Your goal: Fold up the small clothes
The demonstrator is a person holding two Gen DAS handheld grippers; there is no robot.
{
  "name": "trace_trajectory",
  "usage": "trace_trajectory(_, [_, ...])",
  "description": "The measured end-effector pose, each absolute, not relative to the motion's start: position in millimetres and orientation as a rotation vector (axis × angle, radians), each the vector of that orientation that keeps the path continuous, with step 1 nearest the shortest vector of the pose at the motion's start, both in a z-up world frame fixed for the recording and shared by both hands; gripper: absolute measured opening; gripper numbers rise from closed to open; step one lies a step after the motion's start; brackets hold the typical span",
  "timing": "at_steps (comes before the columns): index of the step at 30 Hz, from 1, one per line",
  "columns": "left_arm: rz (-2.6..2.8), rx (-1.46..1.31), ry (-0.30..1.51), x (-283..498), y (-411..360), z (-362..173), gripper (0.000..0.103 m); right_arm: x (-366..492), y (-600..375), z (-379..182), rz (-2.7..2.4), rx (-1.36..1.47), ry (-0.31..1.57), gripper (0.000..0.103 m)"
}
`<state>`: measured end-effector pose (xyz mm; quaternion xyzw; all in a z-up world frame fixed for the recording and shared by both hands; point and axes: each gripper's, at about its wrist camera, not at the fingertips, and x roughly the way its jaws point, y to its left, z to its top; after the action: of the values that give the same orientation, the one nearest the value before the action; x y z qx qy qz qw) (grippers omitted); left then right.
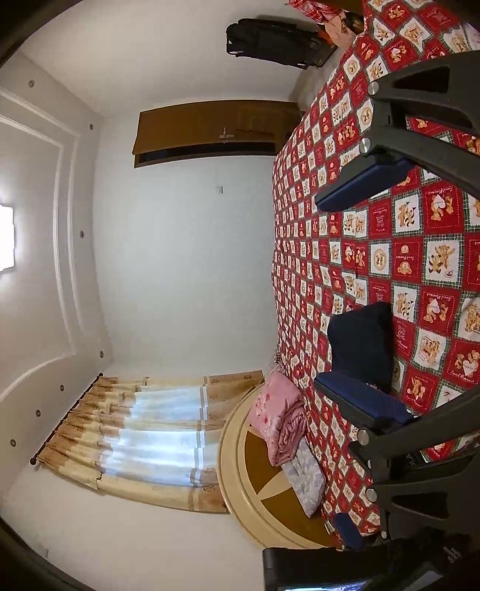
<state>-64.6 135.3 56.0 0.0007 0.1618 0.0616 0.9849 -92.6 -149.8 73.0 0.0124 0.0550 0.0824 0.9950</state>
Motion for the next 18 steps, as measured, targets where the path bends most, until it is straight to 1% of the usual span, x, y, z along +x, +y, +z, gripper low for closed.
trace_trajectory(18, [0.117,0.012,0.34,-62.8,132.7,56.7,0.103,-80.8,-156.4,68.7,0.18,0.03,0.156,0.089])
